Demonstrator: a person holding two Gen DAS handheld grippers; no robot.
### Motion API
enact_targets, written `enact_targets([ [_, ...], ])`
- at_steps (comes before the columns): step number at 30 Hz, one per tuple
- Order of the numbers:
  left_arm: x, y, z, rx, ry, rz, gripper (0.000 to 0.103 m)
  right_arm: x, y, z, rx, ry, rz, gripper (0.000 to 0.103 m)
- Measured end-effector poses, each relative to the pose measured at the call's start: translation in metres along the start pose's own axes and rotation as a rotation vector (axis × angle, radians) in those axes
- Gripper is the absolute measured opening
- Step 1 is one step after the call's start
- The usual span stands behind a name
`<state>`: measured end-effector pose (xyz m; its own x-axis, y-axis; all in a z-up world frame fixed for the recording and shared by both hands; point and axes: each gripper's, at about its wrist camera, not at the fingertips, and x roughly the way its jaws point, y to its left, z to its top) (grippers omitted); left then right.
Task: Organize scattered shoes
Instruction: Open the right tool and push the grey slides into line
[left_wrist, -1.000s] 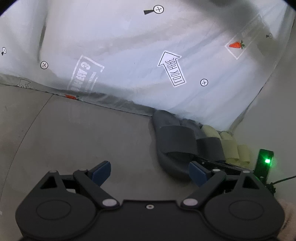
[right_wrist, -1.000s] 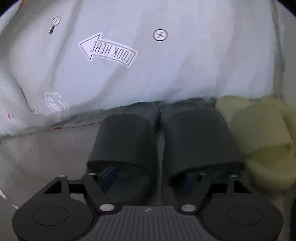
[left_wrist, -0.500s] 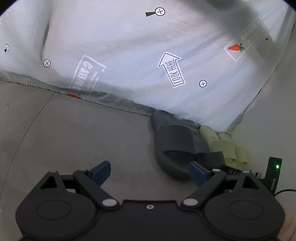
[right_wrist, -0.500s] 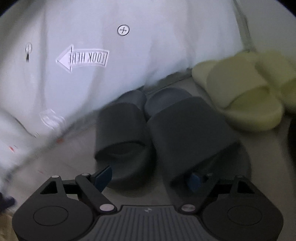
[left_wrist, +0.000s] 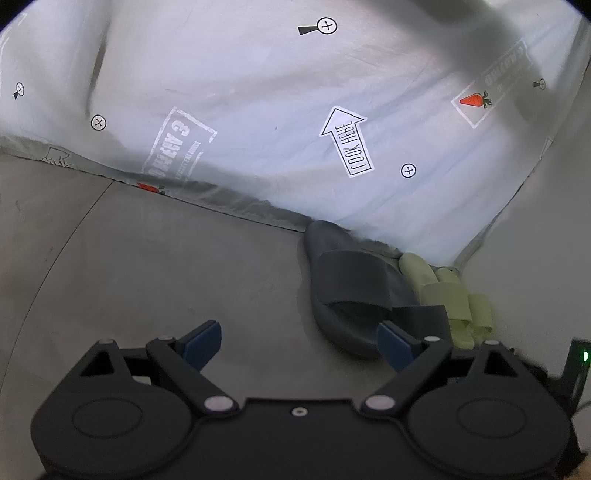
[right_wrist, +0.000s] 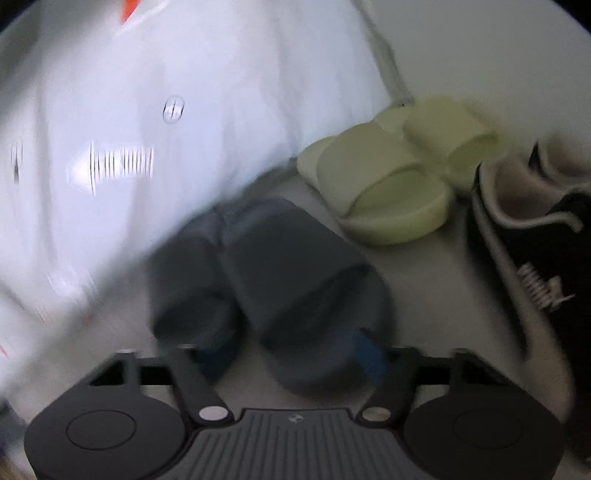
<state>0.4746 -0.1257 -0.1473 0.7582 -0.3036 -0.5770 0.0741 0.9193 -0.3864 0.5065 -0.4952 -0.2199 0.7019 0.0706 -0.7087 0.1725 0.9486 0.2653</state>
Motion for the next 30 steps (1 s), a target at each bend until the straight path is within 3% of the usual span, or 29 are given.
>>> enact_targets([
  [1,0.0,-0.001,0.0,0.001,0.0,-0.001,0.092,0.001,0.005,-0.006,-0.087,0.016,-0.04,0.043],
  [3,0.001,-0.003,0.0,0.007,0.002,-0.008,0.092,0.003,0.003,-0.008,-0.136,0.039,-0.052,0.04],
  [10,0.001,-0.007,-0.001,0.017,0.008,-0.021,0.092,0.023,-0.014,0.003,-0.003,0.051,0.066,0.04],
  [16,-0.004,-0.008,0.002,0.034,-0.013,-0.009,0.092,0.037,0.003,0.025,-0.006,0.029,0.027,0.04],
  [19,-0.008,-0.006,0.004,0.034,-0.028,0.006,0.092,0.017,0.017,0.025,0.062,-0.059,-0.042,0.041],
  [20,-0.008,-0.005,0.004,0.031,-0.031,0.013,0.092,0.009,0.022,0.024,0.093,-0.097,-0.066,0.044],
  [21,-0.009,-0.004,0.004,0.028,-0.034,0.02,0.092,0.005,0.026,0.022,0.108,-0.127,-0.071,0.056],
  [22,-0.009,-0.003,0.004,0.025,-0.035,0.024,0.092,0.001,0.031,0.019,0.11,-0.154,-0.063,0.077],
  [24,-0.008,0.0,0.004,0.018,-0.032,0.031,0.092,0.002,0.059,0.013,0.007,-0.215,0.004,0.096],
  [30,-0.01,0.009,0.007,0.001,-0.037,0.044,0.092,0.044,0.119,0.007,-0.231,-0.256,0.069,0.096],
])
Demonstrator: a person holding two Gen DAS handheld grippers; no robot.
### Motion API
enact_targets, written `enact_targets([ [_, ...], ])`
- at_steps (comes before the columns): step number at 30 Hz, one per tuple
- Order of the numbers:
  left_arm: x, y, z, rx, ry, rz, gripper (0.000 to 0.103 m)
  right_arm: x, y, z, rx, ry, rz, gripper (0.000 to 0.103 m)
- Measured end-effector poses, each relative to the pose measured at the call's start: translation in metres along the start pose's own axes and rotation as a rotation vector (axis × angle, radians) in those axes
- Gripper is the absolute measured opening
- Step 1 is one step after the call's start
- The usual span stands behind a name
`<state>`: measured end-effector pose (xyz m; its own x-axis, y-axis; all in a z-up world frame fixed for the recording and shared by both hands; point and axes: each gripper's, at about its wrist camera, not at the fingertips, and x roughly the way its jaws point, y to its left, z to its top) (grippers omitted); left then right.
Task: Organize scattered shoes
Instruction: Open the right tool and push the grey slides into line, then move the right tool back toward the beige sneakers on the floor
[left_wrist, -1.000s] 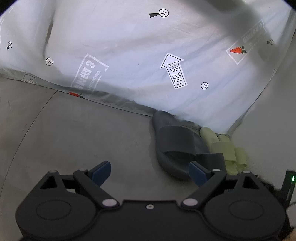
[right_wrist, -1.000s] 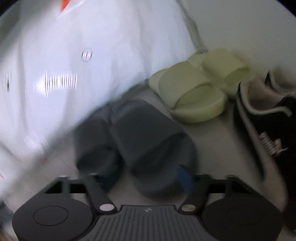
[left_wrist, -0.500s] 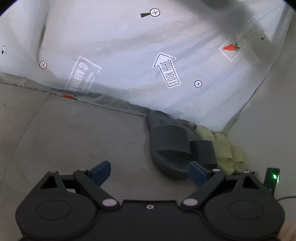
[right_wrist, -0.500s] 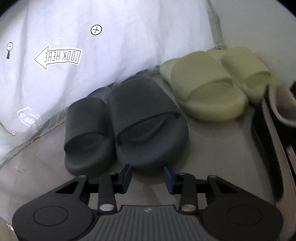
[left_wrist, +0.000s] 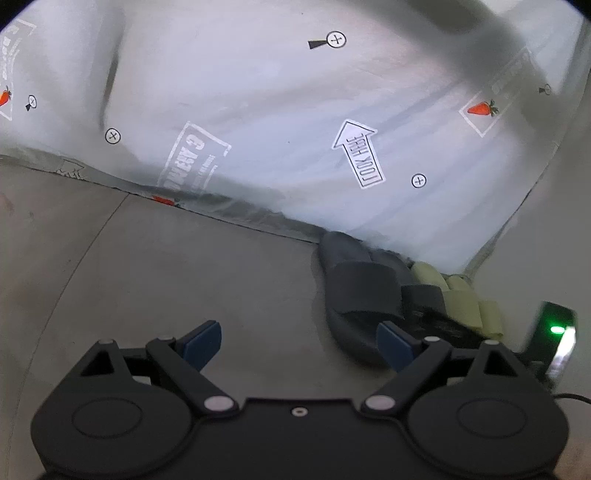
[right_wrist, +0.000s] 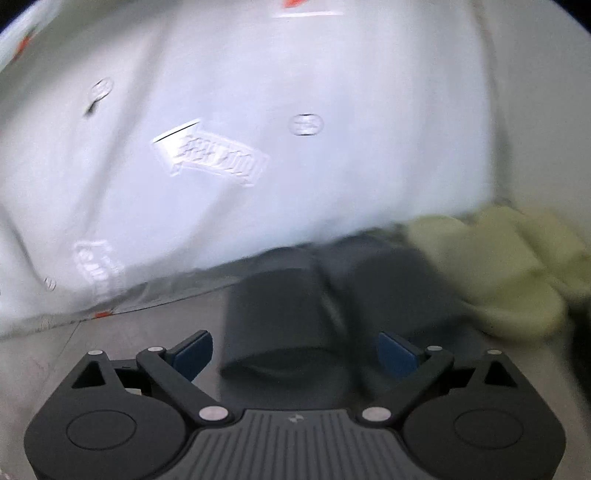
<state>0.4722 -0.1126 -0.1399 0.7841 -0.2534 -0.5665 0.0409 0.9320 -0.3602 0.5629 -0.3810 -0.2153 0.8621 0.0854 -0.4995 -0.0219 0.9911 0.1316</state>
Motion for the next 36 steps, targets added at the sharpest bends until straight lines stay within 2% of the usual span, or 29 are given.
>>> enact_targets([
  [2,-0.001,0.002,0.001,-0.005,-0.005,0.006,0.092,0.019,0.014,-0.004,-0.078,0.003,-0.029,0.095],
  [3,-0.001,0.004,0.002,-0.008,-0.009,0.012,0.092,0.031,0.021,-0.007,-0.126,0.011,-0.091,0.093],
  [4,-0.002,0.007,0.002,-0.012,-0.015,0.019,0.092,0.038,0.02,-0.008,-0.135,0.007,-0.115,0.092],
  [7,-0.003,0.016,0.004,-0.033,-0.021,0.04,0.092,0.044,0.011,-0.003,-0.102,0.017,-0.104,0.092],
  [11,-0.009,0.023,0.008,-0.061,-0.042,0.052,0.092,0.044,0.017,0.0,-0.168,0.001,-0.168,0.092],
  [14,-0.03,0.02,0.01,-0.051,-0.095,0.047,0.092,0.035,0.015,0.005,-0.139,0.011,-0.197,0.088],
  [15,-0.038,0.019,0.01,-0.046,-0.115,0.045,0.092,0.023,0.012,0.009,-0.122,0.002,-0.202,0.088],
  [17,-0.052,0.016,0.012,-0.039,-0.149,0.041,0.092,-0.019,0.006,0.016,-0.12,-0.097,-0.179,0.09],
  [19,-0.072,0.014,0.01,-0.053,-0.183,0.042,0.092,-0.059,0.004,0.017,-0.12,-0.163,-0.161,0.102],
  [21,-0.089,0.015,0.005,-0.079,-0.203,0.047,0.092,-0.106,0.001,0.013,-0.096,-0.219,-0.12,0.103],
  [23,-0.104,0.014,-0.003,-0.084,-0.228,0.058,0.092,-0.142,-0.001,0.005,-0.063,-0.236,-0.093,0.103],
  [26,-0.137,0.012,-0.018,-0.068,-0.296,0.051,0.092,-0.179,0.003,-0.008,-0.037,-0.217,-0.091,0.103],
  [31,-0.186,0.02,-0.037,-0.084,-0.34,0.09,0.093,-0.209,0.038,-0.037,-0.086,-0.131,-0.121,0.103],
  [34,-0.221,0.032,-0.048,-0.055,-0.365,0.14,0.093,-0.22,0.059,-0.056,-0.075,-0.113,-0.088,0.103],
  [36,-0.24,0.041,-0.054,-0.037,-0.394,0.176,0.093,-0.23,0.089,-0.072,-0.091,-0.093,-0.057,0.103],
])
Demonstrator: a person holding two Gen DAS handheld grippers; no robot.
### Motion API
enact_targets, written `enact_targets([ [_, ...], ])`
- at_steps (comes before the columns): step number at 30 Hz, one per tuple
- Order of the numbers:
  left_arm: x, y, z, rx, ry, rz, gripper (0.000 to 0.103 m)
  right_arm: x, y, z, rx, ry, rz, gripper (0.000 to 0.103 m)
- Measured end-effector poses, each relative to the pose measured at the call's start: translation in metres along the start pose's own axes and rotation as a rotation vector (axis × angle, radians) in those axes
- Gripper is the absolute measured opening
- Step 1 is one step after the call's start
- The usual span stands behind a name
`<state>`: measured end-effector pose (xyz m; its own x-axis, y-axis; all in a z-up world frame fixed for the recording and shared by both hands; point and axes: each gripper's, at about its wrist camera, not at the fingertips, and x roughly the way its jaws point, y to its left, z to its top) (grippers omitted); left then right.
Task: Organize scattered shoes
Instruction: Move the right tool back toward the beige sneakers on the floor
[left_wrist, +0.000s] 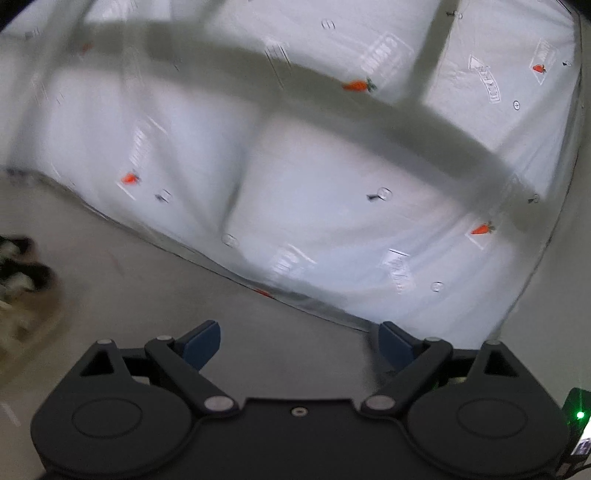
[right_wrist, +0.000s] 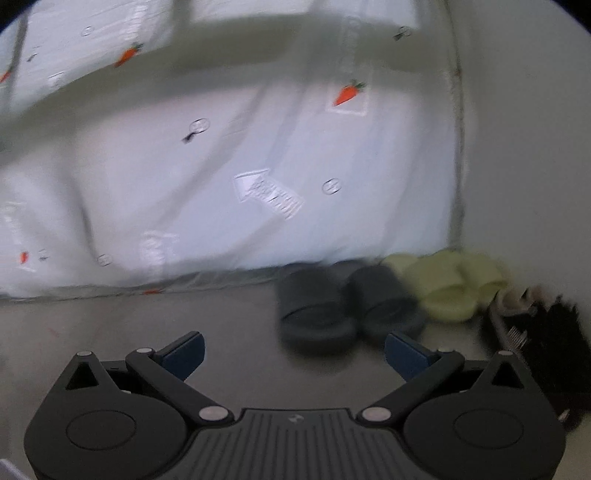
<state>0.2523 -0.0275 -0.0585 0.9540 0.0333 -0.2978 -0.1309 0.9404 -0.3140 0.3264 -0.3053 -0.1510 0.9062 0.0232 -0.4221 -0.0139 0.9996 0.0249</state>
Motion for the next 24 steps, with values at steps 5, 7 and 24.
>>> enact_targets([
  [5,-0.025,0.068,0.017,-0.02,-0.015,0.047,0.093,-0.016,0.075,-0.019,-0.032,0.014,0.05,0.103],
  [7,-0.03,0.097,0.027,-0.014,-0.006,0.059,0.093,-0.018,0.111,-0.025,-0.034,0.039,0.061,0.103],
  [24,-0.071,0.362,0.087,-0.022,0.016,0.181,0.093,-0.061,0.411,-0.072,-0.108,0.154,0.292,0.103],
])
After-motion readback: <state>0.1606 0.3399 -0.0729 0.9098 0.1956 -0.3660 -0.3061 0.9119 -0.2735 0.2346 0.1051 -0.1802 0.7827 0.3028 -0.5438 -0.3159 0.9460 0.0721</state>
